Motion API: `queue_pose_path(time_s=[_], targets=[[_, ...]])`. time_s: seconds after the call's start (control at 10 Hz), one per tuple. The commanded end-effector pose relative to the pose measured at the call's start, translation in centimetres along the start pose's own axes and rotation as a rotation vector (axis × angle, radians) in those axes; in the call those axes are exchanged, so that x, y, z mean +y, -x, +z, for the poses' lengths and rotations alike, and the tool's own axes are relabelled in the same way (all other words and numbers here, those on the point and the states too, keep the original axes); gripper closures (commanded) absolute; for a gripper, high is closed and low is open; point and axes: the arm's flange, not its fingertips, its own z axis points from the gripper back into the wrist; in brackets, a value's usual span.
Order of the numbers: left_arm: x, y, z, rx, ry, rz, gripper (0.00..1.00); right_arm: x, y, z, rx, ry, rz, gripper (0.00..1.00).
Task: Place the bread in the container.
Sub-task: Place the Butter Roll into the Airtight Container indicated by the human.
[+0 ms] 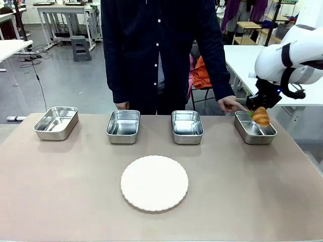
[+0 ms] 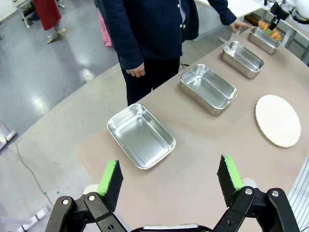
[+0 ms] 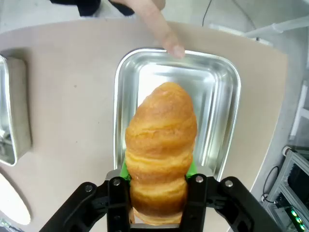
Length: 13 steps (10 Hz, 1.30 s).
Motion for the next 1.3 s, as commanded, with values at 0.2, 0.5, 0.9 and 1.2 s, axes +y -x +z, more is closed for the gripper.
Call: queue_pose_path(time_s=[0.2, 0.5, 0.9, 1.2], targets=[[-0.1, 0.0, 0.0, -0.001, 0.000, -0.002, 0.00, 0.2, -1.5, -1.7, 0.028, 0.046, -0.024, 0.58], [-0.1, 0.0, 0.0, -0.001, 0.000, -0.002, 0.00, -0.2, -1.1, -2.1, 0.011, 0.066, -0.035, 0.03], [-0.1, 0.0, 0.0, -0.001, 0.000, -0.002, 0.00, -0.1, -0.5, -1.1, 0.015, 0.069, -0.046, 0.00], [-0.1, 0.0, 0.0, -0.001, 0.000, -0.002, 0.00, -0.1, -1.1, -1.5, 0.202, -0.046, 0.004, 0.07]])
